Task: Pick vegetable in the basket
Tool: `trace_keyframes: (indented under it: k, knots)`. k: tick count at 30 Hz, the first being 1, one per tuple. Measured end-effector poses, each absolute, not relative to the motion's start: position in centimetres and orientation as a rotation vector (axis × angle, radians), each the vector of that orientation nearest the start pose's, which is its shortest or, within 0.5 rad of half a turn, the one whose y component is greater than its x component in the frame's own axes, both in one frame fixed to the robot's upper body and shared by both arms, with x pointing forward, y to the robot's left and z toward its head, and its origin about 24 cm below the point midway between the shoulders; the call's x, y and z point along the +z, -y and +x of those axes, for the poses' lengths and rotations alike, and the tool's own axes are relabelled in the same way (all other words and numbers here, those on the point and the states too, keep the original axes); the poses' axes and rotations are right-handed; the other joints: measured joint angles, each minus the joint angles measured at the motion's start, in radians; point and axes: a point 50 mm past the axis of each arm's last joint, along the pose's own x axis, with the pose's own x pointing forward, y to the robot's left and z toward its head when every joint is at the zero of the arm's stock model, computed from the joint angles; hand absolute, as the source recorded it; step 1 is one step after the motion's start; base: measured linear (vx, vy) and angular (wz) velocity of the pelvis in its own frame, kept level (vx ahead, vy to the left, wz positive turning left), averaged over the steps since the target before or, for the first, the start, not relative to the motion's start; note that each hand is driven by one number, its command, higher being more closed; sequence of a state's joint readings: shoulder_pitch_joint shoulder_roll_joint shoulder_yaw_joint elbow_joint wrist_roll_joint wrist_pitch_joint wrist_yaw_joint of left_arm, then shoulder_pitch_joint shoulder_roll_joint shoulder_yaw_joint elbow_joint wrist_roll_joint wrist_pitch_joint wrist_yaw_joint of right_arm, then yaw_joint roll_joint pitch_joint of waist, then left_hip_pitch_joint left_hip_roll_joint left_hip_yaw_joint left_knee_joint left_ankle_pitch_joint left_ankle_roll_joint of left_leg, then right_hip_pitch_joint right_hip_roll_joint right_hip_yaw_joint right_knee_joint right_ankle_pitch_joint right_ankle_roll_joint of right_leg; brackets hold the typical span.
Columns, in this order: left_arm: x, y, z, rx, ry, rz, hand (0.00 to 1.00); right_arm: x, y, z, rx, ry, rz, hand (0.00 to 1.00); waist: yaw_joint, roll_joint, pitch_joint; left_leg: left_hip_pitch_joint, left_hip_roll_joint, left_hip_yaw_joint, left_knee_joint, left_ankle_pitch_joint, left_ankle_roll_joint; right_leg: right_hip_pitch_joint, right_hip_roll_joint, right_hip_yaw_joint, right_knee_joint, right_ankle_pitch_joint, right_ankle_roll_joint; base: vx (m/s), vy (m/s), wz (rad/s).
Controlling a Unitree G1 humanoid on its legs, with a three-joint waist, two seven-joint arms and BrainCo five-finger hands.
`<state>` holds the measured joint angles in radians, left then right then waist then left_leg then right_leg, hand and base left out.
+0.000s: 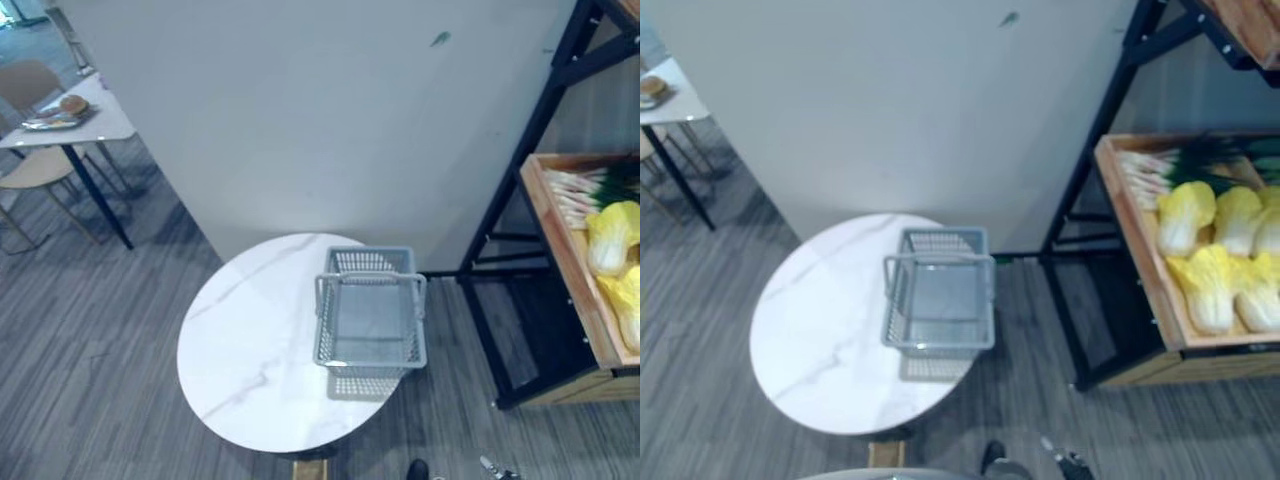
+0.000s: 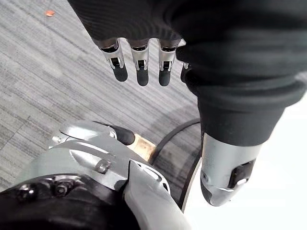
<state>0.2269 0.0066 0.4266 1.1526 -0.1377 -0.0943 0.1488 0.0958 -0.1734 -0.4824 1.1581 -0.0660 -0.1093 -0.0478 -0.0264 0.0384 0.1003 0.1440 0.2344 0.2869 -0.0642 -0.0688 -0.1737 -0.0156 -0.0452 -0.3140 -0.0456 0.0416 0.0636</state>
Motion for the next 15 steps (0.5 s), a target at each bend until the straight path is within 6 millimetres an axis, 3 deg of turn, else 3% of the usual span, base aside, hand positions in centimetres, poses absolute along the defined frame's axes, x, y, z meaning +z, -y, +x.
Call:
trace_keyframes:
  k: [2, 3, 5, 7, 11, 15]
  knots:
    - [-17.1, -21.3, 0.6, 0.693, -1.249, -0.207, 0.00, -13.4, 31.4, 6.6, -0.712, -1.010, -0.019, 0.00, 0.000, -0.017, -0.004, 0.006, -0.033, 0.040, 0.013, -0.019, 0.005, 0.000, -0.018, 0.069, -0.032, 0.043, 0.015, -0.04, 0.121, -0.48]
    - [-17.1, -21.4, 0.6, 0.686, -1.248, -0.200, 0.00, -12.7, 32.7, 7.0, -0.736, -0.983, -0.041, 0.00, -0.001, -0.020, -0.003, 0.005, -0.037, 0.051, 0.015, -0.024, 0.006, -0.002, -0.027, 0.081, -0.037, 0.051, 0.018, -0.04, 0.099, -0.51]
    - [-17.1, -21.6, 0.9, 0.633, -1.248, -0.152, 0.00, -8.8, 37.1, 9.3, -0.783, -0.831, -0.194, 0.00, -0.009, -0.022, -0.006, 0.006, -0.072, 0.089, 0.018, -0.035, 0.013, -0.023, -0.053, 0.125, -0.041, 0.073, 0.028, -0.03, 0.126, -0.47]
    - [-17.1, -21.5, 1.3, 0.588, -1.245, -0.136, 0.00, -5.4, 39.0, 12.0, -0.760, -0.684, -0.326, 0.00, -0.032, -0.024, -0.006, 0.006, -0.091, 0.104, 0.020, -0.037, 0.017, -0.036, -0.065, 0.143, -0.037, 0.083, 0.040, 0.00, 0.091, -0.26]
    - [-17.0, -21.4, 2.1, 0.476, -1.232, -0.079, 0.00, 0.1, 39.9, 16.6, -0.703, -0.453, -0.498, 0.00, -0.053, -0.021, -0.008, 0.016, -0.107, 0.118, 0.036, -0.058, 0.021, -0.034, -0.077, 0.164, -0.033, 0.088, 0.046, 0.02, 0.054, -0.13]
    - [-16.8, -21.5, 2.9, 0.375, -1.215, -0.009, 0.00, 4.9, 37.2, 21.7, -0.488, -0.255, -0.797, 0.00, -0.052, -0.029, -0.009, 0.015, -0.113, 0.116, 0.038, -0.064, 0.024, -0.034, -0.083, 0.163, -0.030, 0.088, 0.046, 0.00, 0.000, 0.00]
